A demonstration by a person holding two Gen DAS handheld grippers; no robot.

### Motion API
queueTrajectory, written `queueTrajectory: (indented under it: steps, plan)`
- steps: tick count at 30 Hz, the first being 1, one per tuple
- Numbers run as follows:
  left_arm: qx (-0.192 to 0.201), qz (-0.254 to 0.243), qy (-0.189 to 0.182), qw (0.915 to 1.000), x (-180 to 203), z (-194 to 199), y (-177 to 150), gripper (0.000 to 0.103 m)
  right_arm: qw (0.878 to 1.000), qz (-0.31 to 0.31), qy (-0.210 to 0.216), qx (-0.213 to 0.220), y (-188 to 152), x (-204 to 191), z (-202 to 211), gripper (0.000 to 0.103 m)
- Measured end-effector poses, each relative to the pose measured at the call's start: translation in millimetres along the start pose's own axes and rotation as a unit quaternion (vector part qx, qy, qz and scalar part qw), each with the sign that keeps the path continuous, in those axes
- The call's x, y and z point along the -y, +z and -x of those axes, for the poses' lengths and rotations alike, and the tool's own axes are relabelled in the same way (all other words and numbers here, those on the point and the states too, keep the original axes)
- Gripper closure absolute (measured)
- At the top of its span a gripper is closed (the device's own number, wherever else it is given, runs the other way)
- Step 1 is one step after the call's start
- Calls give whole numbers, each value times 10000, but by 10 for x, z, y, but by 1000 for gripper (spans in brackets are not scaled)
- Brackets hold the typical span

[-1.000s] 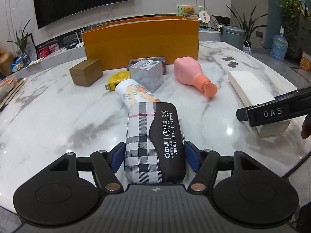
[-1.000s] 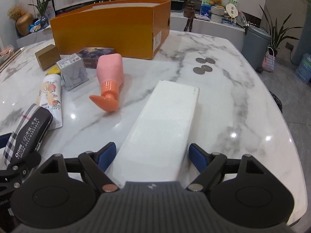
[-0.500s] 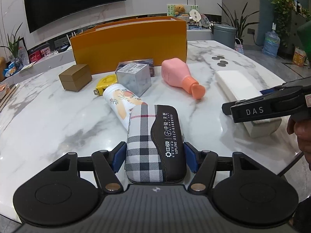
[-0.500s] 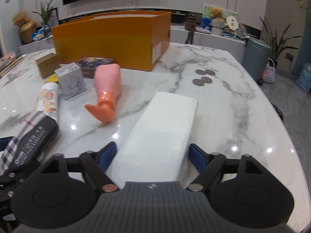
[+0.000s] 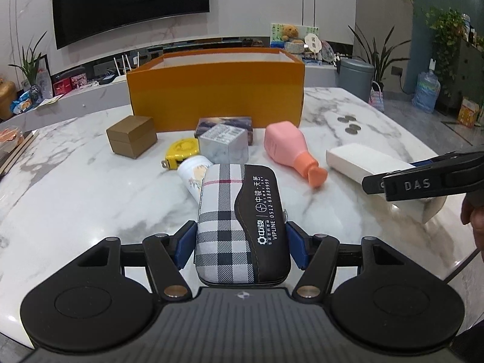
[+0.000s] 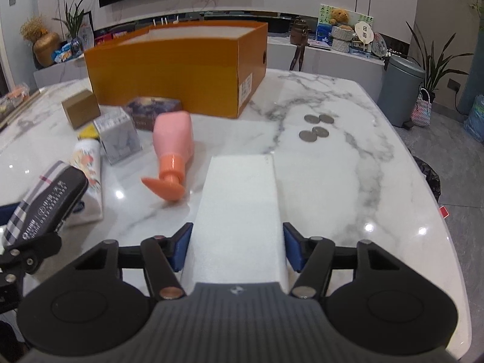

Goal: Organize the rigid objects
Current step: 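Lift the plaid case with the left tool while the right tool lifts the white box over the box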

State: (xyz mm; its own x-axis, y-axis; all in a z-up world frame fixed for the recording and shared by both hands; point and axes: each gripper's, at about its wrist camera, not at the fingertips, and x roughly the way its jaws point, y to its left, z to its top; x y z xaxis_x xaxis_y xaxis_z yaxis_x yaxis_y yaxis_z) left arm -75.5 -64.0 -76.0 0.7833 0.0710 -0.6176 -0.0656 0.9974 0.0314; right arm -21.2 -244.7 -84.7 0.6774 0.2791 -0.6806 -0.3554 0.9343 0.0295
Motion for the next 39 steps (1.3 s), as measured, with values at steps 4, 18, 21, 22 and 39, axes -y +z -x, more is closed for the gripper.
queueTrajectory:
  steps: [4,18,21,22,39]
  plan:
    - [41,69,-46,10000,-19,19,36,31,9999,-120,119,-24,53,21,86,43]
    - [-37,309,-502,9983,-152,114,437,31,9973,-416,547,263,436,64,499,43]
    - [20,294,-506,9983,-202,131,602,31,9965,-354,598,457,618,24,617,43]
    - [36,279,-508,9983,-225,128,659,31,9962,-336,616,517,679,7,651,43]
    - [495,280,-468,9973,-698,-222,1944,31,9899,-86,784,1176,1864,-320,612,43]
